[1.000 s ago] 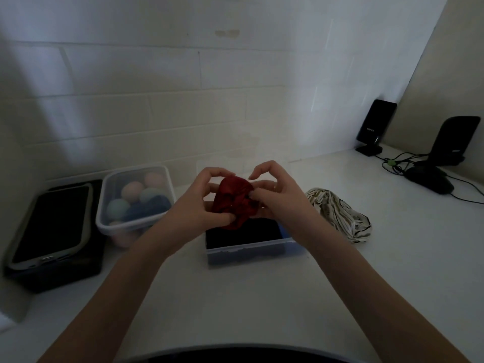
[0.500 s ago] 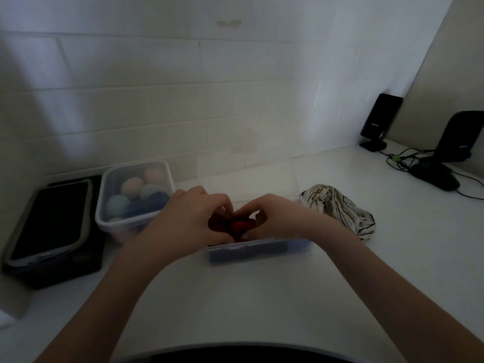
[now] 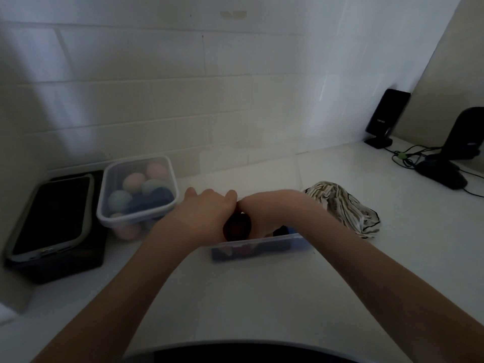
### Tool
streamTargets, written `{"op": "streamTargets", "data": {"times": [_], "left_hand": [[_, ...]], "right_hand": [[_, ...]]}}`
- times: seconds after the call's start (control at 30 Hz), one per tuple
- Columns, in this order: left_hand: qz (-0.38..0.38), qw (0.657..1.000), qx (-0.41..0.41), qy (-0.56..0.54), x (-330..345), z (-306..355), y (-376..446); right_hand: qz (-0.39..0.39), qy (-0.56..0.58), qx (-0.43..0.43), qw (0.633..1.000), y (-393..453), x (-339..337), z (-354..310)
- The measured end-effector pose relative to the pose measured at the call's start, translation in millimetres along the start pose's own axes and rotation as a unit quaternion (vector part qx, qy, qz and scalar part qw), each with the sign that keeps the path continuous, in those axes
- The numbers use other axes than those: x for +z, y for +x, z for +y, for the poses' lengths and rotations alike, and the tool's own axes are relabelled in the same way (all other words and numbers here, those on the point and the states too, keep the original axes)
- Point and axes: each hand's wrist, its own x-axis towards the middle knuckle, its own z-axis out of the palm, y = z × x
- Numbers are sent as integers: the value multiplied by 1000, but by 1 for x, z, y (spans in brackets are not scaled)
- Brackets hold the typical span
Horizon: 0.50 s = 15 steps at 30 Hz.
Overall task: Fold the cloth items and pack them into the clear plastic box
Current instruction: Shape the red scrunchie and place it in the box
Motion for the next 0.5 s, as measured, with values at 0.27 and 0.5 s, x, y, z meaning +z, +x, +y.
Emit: {"op": "streamTargets", "data": {"times": [0.27, 0.5], "left_hand": [[-27, 999, 5, -34, -3, -2, 0], [-64, 982, -1, -177, -7, -10, -4]], "right_hand": [[32, 134, -2, 991, -20, -1, 16], [64, 190, 14, 980, -34, -18, 20]]}}
